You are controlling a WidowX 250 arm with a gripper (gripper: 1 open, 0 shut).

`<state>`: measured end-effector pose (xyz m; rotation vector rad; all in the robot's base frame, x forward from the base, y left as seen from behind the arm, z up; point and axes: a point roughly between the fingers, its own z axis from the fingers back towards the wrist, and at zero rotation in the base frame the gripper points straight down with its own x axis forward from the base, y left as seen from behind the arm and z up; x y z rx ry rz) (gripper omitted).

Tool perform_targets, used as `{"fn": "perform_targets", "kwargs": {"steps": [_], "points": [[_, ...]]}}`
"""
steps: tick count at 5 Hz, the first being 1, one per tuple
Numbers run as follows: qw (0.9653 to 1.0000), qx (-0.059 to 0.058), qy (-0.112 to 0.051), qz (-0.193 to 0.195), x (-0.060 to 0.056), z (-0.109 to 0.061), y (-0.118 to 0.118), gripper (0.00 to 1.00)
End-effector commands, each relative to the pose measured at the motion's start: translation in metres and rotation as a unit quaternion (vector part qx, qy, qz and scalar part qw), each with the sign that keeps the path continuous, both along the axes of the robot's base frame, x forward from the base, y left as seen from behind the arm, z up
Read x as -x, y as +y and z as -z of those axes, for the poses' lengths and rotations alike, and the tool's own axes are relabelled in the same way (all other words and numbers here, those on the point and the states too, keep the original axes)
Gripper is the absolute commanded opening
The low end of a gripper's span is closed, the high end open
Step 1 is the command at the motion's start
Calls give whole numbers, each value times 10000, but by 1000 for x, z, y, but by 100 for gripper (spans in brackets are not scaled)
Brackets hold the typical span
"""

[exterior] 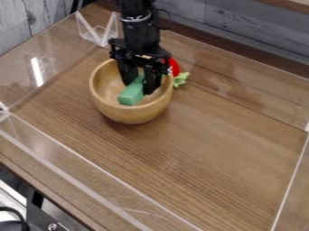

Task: Remove the green block from the brown bowl and put it on the table

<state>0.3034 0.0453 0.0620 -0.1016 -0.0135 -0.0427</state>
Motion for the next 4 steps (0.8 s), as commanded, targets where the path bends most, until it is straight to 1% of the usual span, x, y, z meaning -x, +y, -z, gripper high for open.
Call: {"fn": "perform_targets", "kwargs": {"steps": [1, 4], "points": [[9996, -20, -226, 154, -6, -9, -10, 0], [9986, -3, -45, 527, -1, 22, -35, 0]]}}
